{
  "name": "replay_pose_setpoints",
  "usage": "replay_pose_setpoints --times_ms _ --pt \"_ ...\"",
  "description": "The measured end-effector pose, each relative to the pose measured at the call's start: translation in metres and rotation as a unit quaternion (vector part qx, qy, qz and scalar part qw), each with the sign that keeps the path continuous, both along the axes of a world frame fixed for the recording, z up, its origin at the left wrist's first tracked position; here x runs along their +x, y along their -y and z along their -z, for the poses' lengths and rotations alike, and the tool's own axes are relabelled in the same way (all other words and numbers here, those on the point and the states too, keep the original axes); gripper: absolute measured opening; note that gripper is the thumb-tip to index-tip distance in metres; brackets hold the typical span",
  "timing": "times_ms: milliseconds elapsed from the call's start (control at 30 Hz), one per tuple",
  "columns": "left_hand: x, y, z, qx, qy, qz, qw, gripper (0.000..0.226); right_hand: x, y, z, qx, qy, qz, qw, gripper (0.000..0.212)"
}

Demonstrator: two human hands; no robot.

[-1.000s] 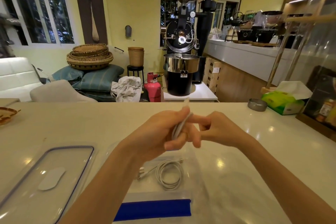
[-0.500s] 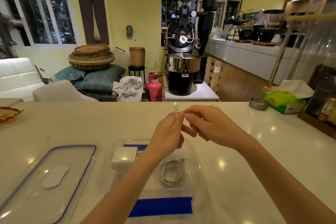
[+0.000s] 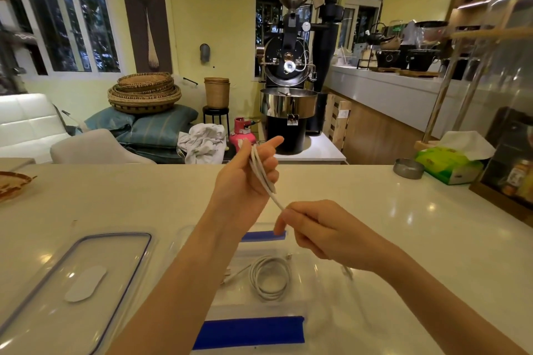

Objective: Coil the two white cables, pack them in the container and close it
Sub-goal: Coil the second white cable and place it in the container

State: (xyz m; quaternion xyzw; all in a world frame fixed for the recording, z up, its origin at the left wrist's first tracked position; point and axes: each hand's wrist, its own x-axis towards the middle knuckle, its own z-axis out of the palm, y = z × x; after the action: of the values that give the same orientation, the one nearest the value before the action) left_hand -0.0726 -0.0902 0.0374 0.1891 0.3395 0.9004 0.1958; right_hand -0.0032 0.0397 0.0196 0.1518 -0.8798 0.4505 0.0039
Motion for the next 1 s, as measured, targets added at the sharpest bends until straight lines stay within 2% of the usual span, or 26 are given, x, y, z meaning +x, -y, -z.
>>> replay_pose_setpoints --times_ms 67,133,167,300,467,567,700,833,933,1000 --pt "0.002 0.008 -0.005 0.055 0.020 0.089 0.994 0.050 -0.002 -0.007 0.002 -0.007 0.050 -0.021 0.998 0.038" --pt "0.006 0.016 -0.008 0.076 -0.023 0.198 0.977 0.053 -0.007 -0.013 0.005 0.006 0.051 -0.019 0.998 0.046" --pt "0.008 0.018 -0.007 0.051 -0.055 0.212 0.974 0.052 -0.010 -0.016 0.007 0.019 0.036 -0.011 0.999 0.049" --pt "0.017 0.016 0.005 -0.153 -0.148 0.196 0.957 0.053 -0.022 -0.033 0.006 0.070 -0.008 0.030 0.997 0.055" --pt "0.021 0.017 0.011 -0.334 -0.216 0.249 0.883 0.051 -0.028 -0.044 -0.005 0.122 0.039 -0.001 0.992 0.023" --pt "0.026 0.011 0.015 -0.454 -0.252 0.203 0.830 0.049 -0.028 -0.047 -0.014 0.160 0.057 -0.002 0.985 0.006" --pt "0.027 -0.006 0.025 -0.580 -0.239 0.100 0.773 0.047 -0.028 -0.043 -0.021 0.216 0.040 0.026 0.975 0.011" --pt "0.026 -0.013 0.031 -0.615 -0.256 0.044 0.744 0.044 -0.022 -0.033 -0.025 0.277 0.010 0.052 0.959 0.017" --pt "0.025 -0.016 0.035 -0.623 -0.292 0.014 0.726 0.034 -0.021 -0.028 -0.026 0.327 -0.029 0.081 0.941 0.020" --pt "0.025 -0.020 0.036 -0.635 -0.326 -0.024 0.700 0.034 -0.019 -0.026 -0.027 0.359 -0.052 0.107 0.926 0.021"
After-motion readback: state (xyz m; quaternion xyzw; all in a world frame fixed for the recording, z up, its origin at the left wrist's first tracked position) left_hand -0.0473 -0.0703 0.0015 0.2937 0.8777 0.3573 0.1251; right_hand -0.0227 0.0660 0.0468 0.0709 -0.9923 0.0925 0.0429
